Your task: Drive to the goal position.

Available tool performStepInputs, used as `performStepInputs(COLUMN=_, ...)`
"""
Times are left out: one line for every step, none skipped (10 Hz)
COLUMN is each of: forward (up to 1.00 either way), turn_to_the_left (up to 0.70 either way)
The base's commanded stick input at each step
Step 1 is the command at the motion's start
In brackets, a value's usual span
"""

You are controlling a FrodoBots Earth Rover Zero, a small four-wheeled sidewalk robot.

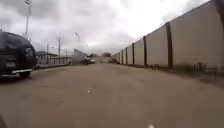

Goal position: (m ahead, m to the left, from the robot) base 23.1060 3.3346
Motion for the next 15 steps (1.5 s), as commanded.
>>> performStepInputs(forward=0.5, turn_to_the_left=0.0)
performStepInputs(forward=0.5, turn_to_the_left=0.0)
performStepInputs(forward=0.5, turn_to_the_left=0.0)
performStepInputs(forward=0.5, turn_to_the_left=0.0)
performStepInputs(forward=0.5, turn_to_the_left=0.0)
performStepInputs(forward=0.5, turn_to_the_left=0.0)
performStepInputs(forward=0.5, turn_to_the_left=0.0)
performStepInputs(forward=0.5, turn_to_the_left=0.0)
performStepInputs(forward=0.5, turn_to_the_left=0.0)
performStepInputs(forward=0.5, turn_to_the_left=0.0)
performStepInputs(forward=0.5, turn_to_the_left=0.0)
performStepInputs(forward=0.5, turn_to_the_left=0.0)
performStepInputs(forward=0.5, turn_to_the_left=0.0)
performStepInputs(forward=0.5, turn_to_the_left=0.0)
performStepInputs(forward=0.5, turn_to_the_left=0.0)
